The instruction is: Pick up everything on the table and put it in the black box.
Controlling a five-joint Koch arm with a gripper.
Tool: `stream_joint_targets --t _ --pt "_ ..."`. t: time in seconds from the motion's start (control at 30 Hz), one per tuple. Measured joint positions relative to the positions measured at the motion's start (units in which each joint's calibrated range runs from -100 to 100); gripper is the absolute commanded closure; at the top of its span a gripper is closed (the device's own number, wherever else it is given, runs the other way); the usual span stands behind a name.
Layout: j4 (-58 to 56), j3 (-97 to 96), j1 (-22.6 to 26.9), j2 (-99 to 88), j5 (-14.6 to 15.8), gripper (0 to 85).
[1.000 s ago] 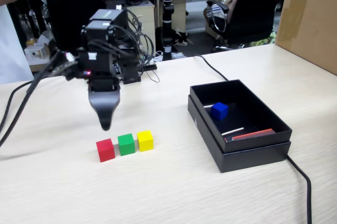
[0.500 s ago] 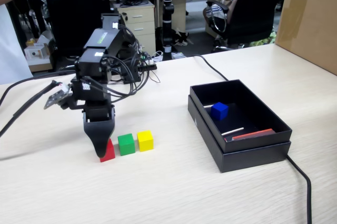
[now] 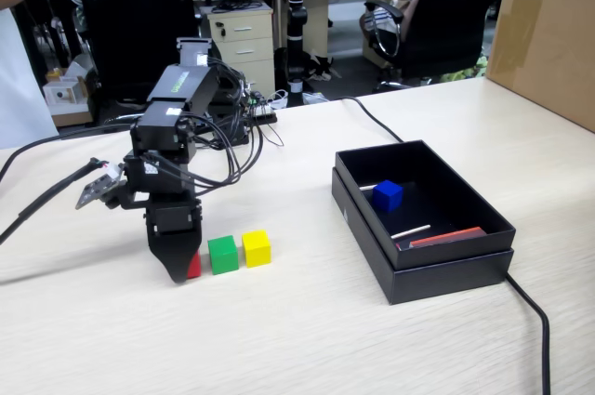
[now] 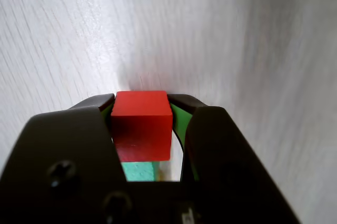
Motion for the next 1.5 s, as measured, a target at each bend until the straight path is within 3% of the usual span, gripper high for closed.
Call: stream_joint_targets --t 0.2,0.5,0.6,0.83,1.1,1.17,1.2,1.3,1.5 --pt "-0.77 -9.86 1.61 -24.08 1.03 78.3" --pt "-1.7 -22.64 14.6 -48.16 7.62 78.2" --pt "-1.7 -22.36 22.52 -48.03 12.26 78.2" --pt "-1.78 -7.21 29.4 -30.03 16.17 78.1" --pt "-1.7 -3.38 30.48 -13.72 17.83 77.5" --pt "-1.63 -3.38 30.48 -10.23 18.32 67.3" --pt "-1.86 -3.29 30.48 -9.45 19.15 54.9" --pt "-2.17 -3.29 30.48 -9.32 19.49 41.9" --pt "-2.4 -6.66 29.89 -14.76 19.54 39.9"
